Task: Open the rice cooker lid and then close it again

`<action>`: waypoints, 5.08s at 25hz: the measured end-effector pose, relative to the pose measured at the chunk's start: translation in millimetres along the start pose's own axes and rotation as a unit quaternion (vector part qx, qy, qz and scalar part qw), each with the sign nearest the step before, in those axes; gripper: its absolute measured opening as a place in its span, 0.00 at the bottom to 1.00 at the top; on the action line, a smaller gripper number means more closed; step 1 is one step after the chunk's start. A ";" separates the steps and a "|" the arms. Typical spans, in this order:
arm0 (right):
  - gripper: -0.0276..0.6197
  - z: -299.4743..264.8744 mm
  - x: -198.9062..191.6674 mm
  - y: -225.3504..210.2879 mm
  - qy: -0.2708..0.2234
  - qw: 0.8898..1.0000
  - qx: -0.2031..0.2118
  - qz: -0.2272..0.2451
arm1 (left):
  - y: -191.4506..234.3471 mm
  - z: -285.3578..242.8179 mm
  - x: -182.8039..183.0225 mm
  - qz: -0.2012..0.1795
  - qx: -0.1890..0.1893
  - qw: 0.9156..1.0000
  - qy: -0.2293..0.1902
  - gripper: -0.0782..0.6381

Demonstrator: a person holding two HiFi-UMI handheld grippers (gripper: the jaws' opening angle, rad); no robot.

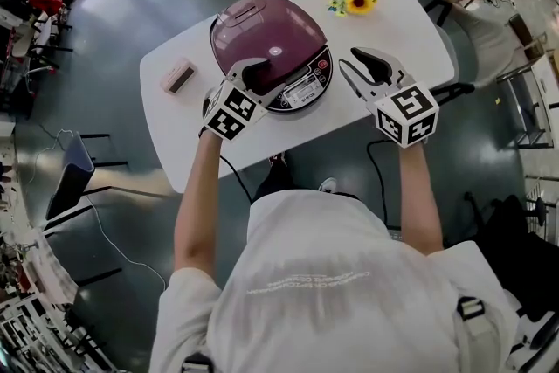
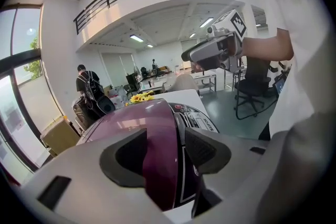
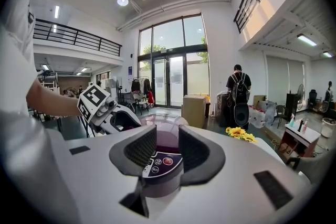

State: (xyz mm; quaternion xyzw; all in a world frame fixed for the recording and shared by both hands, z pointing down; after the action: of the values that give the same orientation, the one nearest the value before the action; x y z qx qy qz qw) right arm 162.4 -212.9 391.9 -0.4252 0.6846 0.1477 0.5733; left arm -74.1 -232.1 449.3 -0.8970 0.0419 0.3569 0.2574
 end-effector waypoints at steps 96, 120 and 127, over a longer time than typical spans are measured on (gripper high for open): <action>0.13 8.9 12.2 21.7 -0.038 0.997 -0.031 0.066 | -6.7 79.5 38.7 0.162 0.222 0.956 -0.100 0.13; 0.09 111.8 60.6 52.5 -0.134 0.978 -0.067 0.148 | -23.6 165.7 104.9 0.098 0.326 0.934 -0.112 0.13; 0.08 116.3 54.4 48.0 -0.136 0.976 -0.078 0.150 | -25.3 160.8 110.1 0.105 0.316 0.934 -0.130 0.13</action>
State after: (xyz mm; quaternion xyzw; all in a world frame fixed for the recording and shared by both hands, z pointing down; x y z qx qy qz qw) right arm 204.1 -126.6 293.8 -0.3369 0.6426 0.3420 0.5971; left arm -85.4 -119.2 288.8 -0.7052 0.2130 0.4640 0.4919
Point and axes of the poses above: the fingertips, and each gripper's own axes: z backward along the fingers, y to its left, x out of its top, the point moved 8 cm from there along z, backward along the fingers, and after that the axes turned 15 degrees about -z, right-handed, at the moved point
